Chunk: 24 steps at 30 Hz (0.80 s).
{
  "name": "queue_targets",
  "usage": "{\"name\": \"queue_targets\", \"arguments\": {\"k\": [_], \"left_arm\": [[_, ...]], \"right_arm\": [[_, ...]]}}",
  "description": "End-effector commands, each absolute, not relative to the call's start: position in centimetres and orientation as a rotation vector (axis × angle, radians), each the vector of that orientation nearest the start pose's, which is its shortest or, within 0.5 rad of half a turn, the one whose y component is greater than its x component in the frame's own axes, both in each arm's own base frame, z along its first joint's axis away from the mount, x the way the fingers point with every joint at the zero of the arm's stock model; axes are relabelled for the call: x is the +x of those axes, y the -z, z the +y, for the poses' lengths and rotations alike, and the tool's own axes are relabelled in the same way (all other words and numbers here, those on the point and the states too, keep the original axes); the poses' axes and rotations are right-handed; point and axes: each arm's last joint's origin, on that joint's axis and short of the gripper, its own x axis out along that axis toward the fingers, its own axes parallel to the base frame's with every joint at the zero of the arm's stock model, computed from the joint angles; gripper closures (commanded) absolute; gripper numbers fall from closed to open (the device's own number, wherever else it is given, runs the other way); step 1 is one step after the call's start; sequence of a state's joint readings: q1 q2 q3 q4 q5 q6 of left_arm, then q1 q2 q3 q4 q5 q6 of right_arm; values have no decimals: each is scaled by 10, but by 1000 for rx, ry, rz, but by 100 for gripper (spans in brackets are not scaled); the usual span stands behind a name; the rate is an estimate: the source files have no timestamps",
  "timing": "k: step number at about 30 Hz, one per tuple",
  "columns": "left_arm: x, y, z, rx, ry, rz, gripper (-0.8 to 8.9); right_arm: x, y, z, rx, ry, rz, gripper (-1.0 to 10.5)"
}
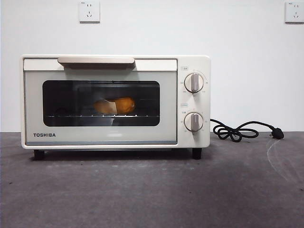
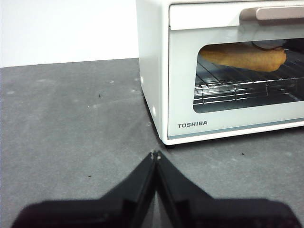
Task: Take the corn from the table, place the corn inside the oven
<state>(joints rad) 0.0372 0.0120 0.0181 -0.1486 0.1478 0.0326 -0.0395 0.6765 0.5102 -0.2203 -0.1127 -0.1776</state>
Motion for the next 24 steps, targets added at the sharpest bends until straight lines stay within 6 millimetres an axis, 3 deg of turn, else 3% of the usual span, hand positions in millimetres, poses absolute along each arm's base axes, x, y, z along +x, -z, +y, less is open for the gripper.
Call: {"name": "queue_targets", "arguments": {"k": [1,5,9,24], "left_arm": [[97,-152,0,9,109,145,817],[97,-152,0,9,109,145,817],[97,-152,0,9,109,145,817],[97,-152,0,9,109,145,817]], "right_arm": [[142,-210,-3,-102,-91,363,946],[125,-169,-2,-85,-64,297,946],[113,-147,-2,-56,-42,238,946],[95,-150,-4,-62,54,187,946]]}}
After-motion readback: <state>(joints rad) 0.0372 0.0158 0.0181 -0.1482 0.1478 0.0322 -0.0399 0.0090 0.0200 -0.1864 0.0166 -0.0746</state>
